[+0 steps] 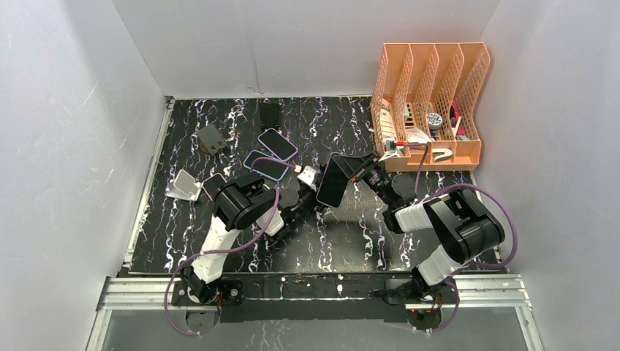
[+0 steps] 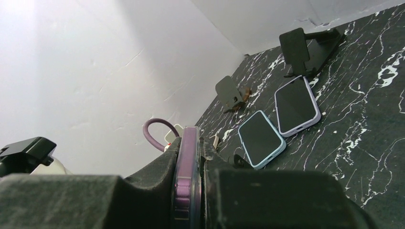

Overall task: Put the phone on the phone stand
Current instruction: Install the phone on the phone stand.

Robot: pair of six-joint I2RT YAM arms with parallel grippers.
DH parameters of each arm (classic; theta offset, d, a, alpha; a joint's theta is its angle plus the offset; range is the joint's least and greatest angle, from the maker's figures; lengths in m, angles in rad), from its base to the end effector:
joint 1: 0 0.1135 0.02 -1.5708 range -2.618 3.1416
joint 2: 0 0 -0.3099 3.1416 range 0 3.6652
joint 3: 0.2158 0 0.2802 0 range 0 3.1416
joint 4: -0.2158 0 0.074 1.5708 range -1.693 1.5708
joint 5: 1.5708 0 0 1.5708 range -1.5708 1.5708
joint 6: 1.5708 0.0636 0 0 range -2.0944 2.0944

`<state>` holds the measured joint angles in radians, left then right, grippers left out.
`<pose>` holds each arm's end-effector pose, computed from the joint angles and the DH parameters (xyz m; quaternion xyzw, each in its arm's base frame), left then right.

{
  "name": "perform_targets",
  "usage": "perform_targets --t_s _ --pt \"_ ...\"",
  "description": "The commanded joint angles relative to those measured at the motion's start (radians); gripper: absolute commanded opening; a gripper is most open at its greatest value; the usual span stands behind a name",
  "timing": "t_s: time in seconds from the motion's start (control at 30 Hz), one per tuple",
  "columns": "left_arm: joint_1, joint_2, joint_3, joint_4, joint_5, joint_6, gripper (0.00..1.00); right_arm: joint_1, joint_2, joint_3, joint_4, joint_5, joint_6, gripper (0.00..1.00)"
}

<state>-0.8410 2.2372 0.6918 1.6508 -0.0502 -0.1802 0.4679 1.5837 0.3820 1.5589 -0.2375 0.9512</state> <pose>0.2792 -0.3074 0.0995 0.1993 0.6386 -0.3485 0.6566 0.2663 0.1513 0.2372 0.0410 0.5731 0.5827 0.5748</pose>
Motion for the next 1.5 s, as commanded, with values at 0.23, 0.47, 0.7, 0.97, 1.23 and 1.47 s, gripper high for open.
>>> perform_targets --t_s 0.23,0.47,0.7,0.97,1.23,1.47 --pt "-0.12 0.143 -0.027 -0.052 0.317 -0.157 0.0 -0.004 0.078 0.094 0.267 0.179 -0.18 0.01" --pt "-0.129 0.155 0.003 -0.07 0.53 -0.097 0.0 -0.041 0.152 0.196 0.267 -0.027 -0.108 0.01" --pt "-0.127 0.111 0.028 -0.212 0.716 0.032 0.0 -0.091 0.152 0.237 0.266 -0.224 -0.052 0.01" --pt "-0.116 0.06 0.041 -0.489 0.836 0.24 0.0 -0.124 0.173 0.275 0.265 -0.376 -0.006 0.01" --pt "-0.131 0.071 0.056 -0.489 0.813 0.228 0.0 -0.126 0.208 0.272 0.267 -0.323 -0.032 0.01" --pt "-0.159 0.065 0.062 -0.49 0.786 0.229 0.0 -0.126 0.219 0.256 0.267 -0.223 -0.068 0.01"
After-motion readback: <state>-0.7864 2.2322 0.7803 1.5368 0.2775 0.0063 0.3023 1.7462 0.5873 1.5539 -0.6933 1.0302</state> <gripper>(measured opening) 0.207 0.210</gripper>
